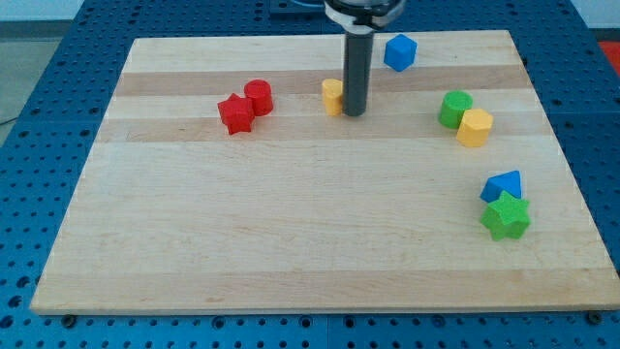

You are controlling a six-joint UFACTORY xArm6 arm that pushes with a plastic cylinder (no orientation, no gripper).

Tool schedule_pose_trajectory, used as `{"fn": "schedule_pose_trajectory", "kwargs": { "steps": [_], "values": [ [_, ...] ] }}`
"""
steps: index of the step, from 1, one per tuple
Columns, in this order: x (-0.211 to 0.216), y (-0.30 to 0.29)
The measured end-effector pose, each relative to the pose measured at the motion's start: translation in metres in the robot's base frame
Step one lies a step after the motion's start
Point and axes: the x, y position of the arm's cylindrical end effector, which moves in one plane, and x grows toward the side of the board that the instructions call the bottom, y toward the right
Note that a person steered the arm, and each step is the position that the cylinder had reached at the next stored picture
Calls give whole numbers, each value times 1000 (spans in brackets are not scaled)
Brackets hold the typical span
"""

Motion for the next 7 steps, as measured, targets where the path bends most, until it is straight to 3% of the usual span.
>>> {"fn": "schedule_pose_trajectory", "kwargs": {
  "steps": [1,3,5,6,7],
  "values": [
    [0,2],
    [-2,-57],
    [0,29],
    [-28,18],
    [-30,-21]
  ]
}}
